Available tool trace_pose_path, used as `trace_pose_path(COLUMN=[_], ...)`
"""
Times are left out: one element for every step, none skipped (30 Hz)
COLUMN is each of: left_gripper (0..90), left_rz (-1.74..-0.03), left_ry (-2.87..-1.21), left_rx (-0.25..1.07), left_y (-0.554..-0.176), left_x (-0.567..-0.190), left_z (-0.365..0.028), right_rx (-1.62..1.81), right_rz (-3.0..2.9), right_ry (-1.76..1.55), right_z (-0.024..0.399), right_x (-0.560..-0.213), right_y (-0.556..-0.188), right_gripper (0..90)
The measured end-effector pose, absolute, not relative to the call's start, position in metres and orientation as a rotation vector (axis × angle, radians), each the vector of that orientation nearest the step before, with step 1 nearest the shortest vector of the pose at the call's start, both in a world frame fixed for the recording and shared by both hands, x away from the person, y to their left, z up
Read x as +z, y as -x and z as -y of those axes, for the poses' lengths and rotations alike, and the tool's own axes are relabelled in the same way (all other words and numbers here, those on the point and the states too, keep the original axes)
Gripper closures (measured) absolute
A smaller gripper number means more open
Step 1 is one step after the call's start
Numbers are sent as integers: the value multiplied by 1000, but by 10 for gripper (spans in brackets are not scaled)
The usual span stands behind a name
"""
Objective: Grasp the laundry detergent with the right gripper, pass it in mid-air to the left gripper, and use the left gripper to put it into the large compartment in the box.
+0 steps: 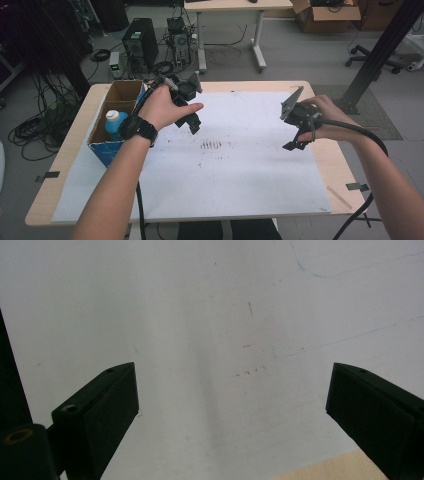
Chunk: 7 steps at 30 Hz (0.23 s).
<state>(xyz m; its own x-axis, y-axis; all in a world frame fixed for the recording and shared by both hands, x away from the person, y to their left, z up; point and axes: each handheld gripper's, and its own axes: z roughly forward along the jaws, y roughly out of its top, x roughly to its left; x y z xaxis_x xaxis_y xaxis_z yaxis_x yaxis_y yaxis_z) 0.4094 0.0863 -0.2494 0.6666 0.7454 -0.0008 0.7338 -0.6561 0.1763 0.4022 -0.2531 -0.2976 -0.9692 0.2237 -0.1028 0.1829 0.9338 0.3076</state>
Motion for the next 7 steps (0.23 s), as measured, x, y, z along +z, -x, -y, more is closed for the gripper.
trace_pose_path(left_gripper=[58,58,58,58,58,58,58], left_rz=[-1215,-1214,-1215,-1215,-1211,-1211,-1209], left_ry=[-2719,-2719,-2718,-2718,-2720,-2719,-2723], left_rx=[105,105,106,105,103,102,106], left_y=[-409,-409,-409,-409,-409,-409,-409], left_x=[-249,-249,-249,-249,-249,-249,-249], left_z=[-86,-87,-87,-87,-87,-87,-87], right_rx=[450,453,452,451,446,446,444], right_rz=[-2955,-2955,-2957,-2957,-2961,-2962,-2963], right_ry=[-311,-311,-311,-307,-304,-303,-303], right_z=[253,253,252,252,252,251,251], right_x=[-298,-298,-298,-298,-298,-299,-299], right_y=[-402,-402,-402,-402,-402,-402,-402], right_gripper=[70,70,69,69,69,68,67])
